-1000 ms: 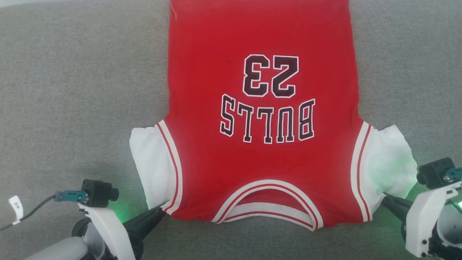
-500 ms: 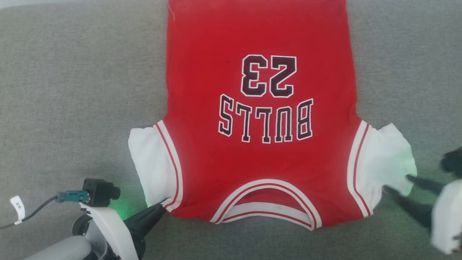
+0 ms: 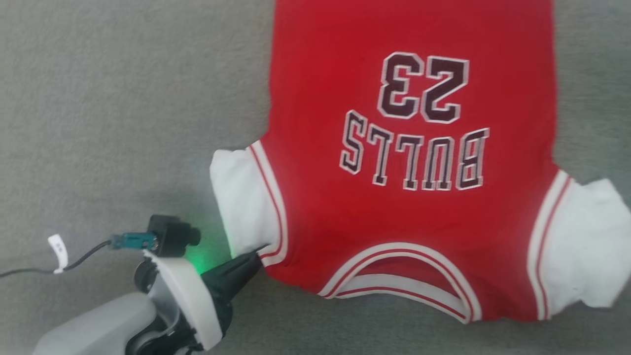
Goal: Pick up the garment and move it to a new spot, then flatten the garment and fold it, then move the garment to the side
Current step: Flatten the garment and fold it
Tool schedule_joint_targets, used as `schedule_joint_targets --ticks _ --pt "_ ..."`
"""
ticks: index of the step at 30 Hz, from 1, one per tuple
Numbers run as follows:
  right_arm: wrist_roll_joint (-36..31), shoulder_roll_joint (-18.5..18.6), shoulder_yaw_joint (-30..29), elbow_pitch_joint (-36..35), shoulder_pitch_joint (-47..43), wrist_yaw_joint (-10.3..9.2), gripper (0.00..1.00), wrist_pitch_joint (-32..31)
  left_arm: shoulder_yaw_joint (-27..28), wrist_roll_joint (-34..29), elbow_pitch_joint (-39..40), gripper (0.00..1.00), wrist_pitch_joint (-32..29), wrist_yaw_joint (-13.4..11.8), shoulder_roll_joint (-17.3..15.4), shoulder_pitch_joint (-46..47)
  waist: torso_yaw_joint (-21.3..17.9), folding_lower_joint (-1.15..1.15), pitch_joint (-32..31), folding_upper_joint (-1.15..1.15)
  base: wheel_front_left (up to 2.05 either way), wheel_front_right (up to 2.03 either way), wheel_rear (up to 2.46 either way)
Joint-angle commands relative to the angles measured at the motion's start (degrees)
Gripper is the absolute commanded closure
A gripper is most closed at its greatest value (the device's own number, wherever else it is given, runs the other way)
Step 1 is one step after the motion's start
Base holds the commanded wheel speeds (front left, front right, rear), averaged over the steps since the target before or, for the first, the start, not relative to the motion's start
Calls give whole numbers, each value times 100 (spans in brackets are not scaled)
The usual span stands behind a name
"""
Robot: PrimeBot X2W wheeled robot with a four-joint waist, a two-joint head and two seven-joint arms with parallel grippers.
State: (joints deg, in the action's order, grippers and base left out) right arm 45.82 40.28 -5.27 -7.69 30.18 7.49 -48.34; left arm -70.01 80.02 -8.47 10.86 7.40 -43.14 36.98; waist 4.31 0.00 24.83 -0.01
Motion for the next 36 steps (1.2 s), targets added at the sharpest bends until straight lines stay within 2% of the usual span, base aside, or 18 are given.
schedule_joint_targets --ticks 1,6,14,21,27,28,29,30,36 --pt "-259 -61 151 382 472 0 0 -66 -25 -66 -100 100 -65 -13 203 126 287 0 272 1 0 0 0" --pt "-1092 -191 618 1859 2051 0 0 -324 -53 -139 -212 100 -141 -19 413 343 699 0 617 1 0 0 0" --pt "-2160 -293 637 3771 3806 0 0 -758 -177 -204 -215 100 -138 -53 693 559 1163 0 1167 1 0 0 0" --pt "-2544 -480 763 4540 4469 0 0 -1146 -272 -220 -294 100 -71 -75 831 717 1279 0 1509 1 0 0 0" --pt "-2545 -649 823 4912 4461 1 2 -1459 -318 -168 -362 100 -62 -99 959 820 1276 0 1553 1 0 0 0" --pt "-2525 -666 857 4926 4444 1 27 -1493 -327 -159 -373 100 -55 -99 969 845 1267 0 1560 1 0 0 0" --pt "-2512 -669 874 4937 4443 1 73 -1493 -333 -150 -382 100 -47 -99 974 865 1259 0 1565 1 0 0 0" --pt "-2501 -662 880 4946 4450 1 100 -1478 -337 -148 -389 100 -36 -99 979 887 1249 0 1566 1 0 0 0" --pt "-2335 -680 932 4799 4483 0 100 -1115 -313 -63 -453 100 128 -99 864 924 1087 0 1373 1 0 0 0"
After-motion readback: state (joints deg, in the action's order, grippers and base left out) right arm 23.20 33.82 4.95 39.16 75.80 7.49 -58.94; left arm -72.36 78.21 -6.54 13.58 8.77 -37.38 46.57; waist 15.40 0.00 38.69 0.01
